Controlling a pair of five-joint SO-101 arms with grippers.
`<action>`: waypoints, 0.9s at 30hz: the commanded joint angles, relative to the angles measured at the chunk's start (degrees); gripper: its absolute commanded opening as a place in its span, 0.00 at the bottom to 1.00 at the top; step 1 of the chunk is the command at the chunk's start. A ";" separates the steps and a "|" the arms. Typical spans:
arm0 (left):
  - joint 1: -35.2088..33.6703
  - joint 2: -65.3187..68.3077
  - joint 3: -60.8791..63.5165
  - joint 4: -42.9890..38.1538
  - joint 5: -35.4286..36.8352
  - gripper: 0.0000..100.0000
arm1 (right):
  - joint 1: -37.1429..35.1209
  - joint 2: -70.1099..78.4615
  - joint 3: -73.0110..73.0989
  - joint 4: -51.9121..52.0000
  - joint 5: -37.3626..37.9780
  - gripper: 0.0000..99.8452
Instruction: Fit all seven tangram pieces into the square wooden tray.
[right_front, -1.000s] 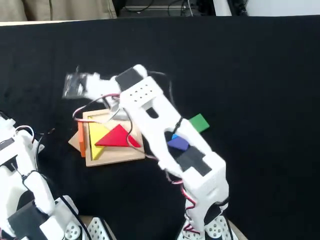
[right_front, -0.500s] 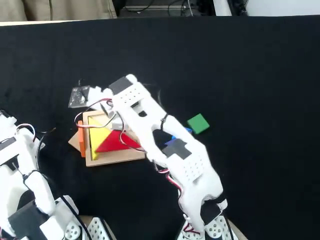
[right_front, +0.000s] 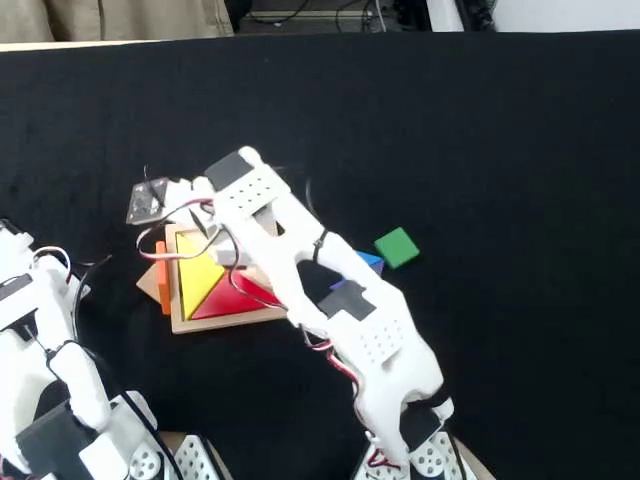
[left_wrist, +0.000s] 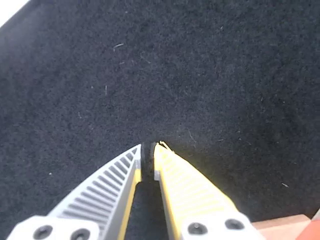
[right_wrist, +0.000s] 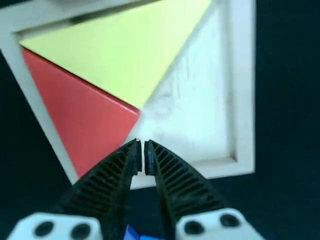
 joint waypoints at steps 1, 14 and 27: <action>0.48 -1.32 -0.92 -0.70 -0.18 0.07 | 3.43 -2.07 -6.02 3.78 -1.14 0.01; 0.40 -1.32 -0.92 -0.70 -0.26 0.07 | -2.81 -0.40 8.13 -5.10 -3.87 0.01; 0.40 -1.32 -0.92 -0.70 -0.35 0.07 | -1.49 -5.67 5.76 -8.44 -7.47 0.01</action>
